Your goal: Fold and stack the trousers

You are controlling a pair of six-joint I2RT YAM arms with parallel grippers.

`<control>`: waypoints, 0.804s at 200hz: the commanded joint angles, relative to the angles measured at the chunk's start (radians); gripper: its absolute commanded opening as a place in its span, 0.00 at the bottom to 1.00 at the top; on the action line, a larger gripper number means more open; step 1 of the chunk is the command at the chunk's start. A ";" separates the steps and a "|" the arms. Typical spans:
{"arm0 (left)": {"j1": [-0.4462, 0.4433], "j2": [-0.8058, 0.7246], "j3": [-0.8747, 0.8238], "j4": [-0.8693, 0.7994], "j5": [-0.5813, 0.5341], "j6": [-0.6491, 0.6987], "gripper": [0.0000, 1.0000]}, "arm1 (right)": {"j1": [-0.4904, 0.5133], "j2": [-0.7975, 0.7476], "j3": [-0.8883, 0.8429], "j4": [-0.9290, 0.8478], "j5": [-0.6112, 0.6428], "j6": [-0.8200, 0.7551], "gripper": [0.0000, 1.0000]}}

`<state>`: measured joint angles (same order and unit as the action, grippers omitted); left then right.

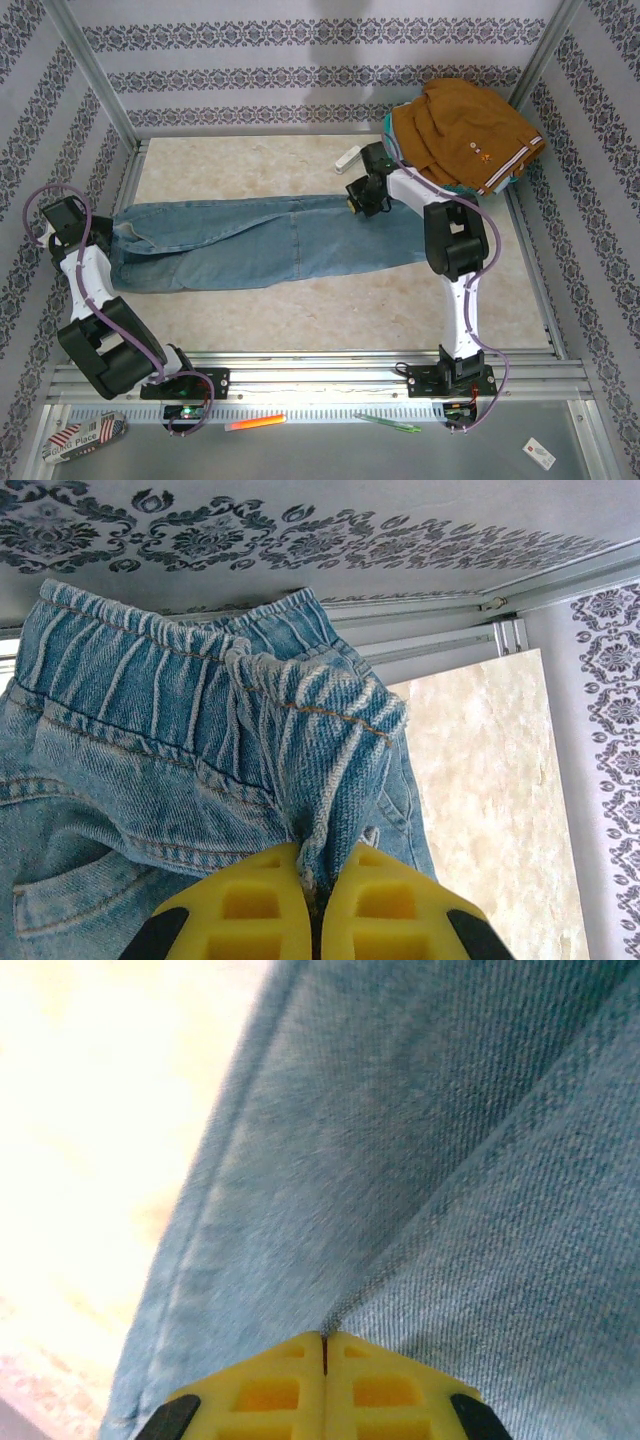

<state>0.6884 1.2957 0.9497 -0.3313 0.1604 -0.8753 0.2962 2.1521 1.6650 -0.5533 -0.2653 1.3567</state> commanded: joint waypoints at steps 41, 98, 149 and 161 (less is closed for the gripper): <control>0.013 -0.054 0.112 -0.050 0.011 -0.023 0.00 | -0.033 -0.241 -0.078 0.023 0.076 -0.095 0.00; 0.025 0.018 0.262 -0.076 0.051 -0.035 0.00 | -0.084 -0.241 0.015 -0.035 0.067 -0.170 0.00; 0.011 0.158 0.354 -0.061 0.077 -0.029 0.00 | -0.100 -0.123 0.093 -0.083 0.040 -0.227 0.00; 0.000 0.200 0.376 -0.067 0.071 -0.019 0.00 | -0.099 -0.084 0.130 -0.108 0.040 -0.239 0.00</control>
<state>0.7002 1.4239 1.2598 -0.4217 0.2329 -0.9058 0.2180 1.9858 1.7237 -0.6083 -0.2481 1.1717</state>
